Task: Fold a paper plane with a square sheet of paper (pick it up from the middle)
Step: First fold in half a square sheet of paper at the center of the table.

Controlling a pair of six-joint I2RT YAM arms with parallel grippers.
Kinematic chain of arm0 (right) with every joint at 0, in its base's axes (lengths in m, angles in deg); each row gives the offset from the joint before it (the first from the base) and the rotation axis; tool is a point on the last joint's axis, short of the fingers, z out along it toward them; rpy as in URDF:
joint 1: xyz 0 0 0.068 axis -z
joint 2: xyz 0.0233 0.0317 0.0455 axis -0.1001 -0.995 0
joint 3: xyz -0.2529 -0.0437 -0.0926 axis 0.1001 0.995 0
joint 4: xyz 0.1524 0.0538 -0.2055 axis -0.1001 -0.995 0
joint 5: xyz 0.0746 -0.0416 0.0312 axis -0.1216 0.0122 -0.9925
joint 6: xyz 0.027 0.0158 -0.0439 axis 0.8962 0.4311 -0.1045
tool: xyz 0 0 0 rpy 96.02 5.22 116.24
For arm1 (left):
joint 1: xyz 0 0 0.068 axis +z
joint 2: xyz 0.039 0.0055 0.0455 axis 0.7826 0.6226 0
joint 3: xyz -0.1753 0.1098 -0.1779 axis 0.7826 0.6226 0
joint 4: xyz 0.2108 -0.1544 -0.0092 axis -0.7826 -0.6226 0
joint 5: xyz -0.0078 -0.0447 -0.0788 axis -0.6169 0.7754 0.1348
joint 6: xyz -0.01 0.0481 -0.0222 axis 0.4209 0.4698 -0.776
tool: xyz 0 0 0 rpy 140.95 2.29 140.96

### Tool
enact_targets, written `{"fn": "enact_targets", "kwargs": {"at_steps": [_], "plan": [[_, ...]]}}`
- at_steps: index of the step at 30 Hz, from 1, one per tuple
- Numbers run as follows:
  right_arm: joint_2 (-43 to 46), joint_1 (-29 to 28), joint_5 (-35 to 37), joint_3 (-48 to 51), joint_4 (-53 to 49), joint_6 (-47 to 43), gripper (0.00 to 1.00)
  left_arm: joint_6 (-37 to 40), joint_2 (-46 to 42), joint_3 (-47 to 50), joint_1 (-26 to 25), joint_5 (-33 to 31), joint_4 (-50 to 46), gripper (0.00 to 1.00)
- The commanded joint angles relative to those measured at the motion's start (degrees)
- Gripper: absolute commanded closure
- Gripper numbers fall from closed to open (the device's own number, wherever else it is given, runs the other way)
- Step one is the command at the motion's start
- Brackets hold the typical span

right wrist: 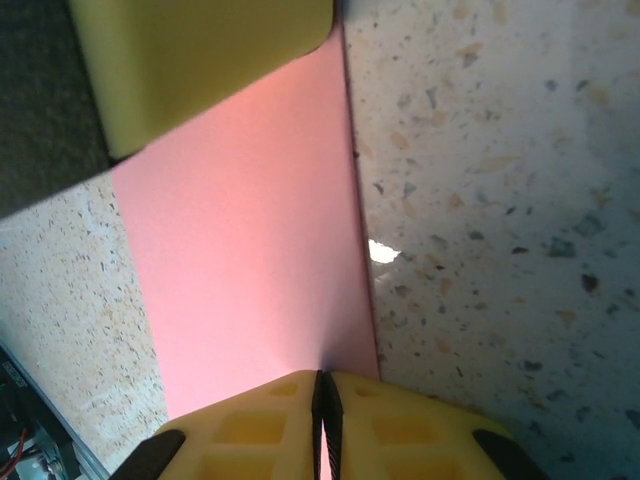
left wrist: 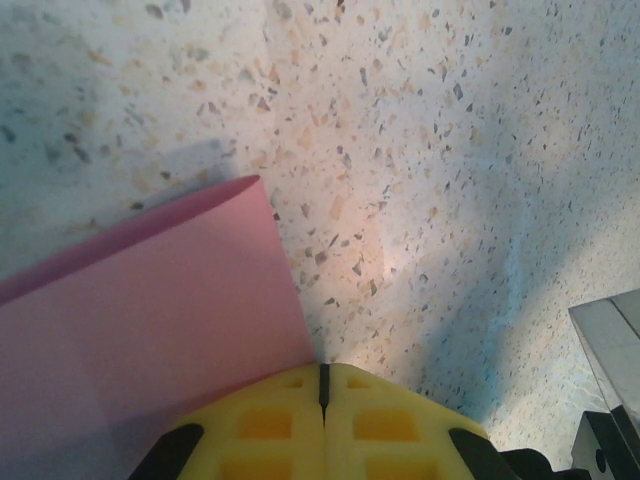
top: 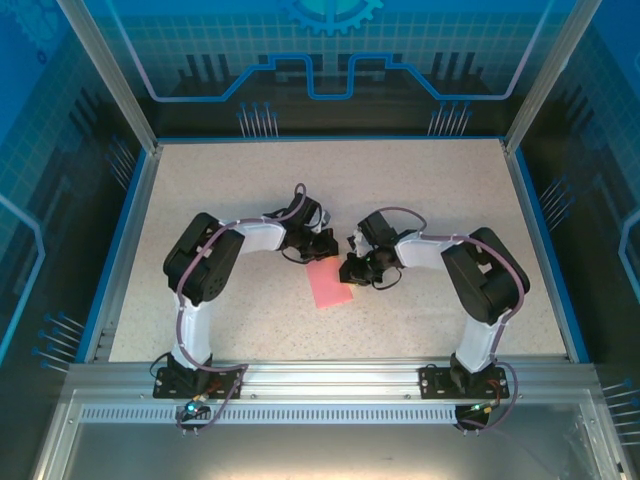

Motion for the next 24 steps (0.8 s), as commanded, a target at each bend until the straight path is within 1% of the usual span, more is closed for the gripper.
{"fn": "enact_targets", "kwargs": {"at_steps": [1, 19, 24], "plan": [[-1.21, -1.82, 1.78, 4.8, -8.83, -1.51, 0.86, 2.69, 3.45, -2.96, 3.22, -5.97, -0.86, 0.94], [0.61, -2.2, 2.48, 8.19, -9.5, -1.77, 0.86, 3.99, 6.36, -9.84, 5.85, -6.01, -3.88, 0.94], [2.25, -2.19, 1.89, 7.43, -8.42, -1.3, 0.86, 3.76, 6.84, -9.96, 5.88, -4.67, -3.73, 0.94]]}}
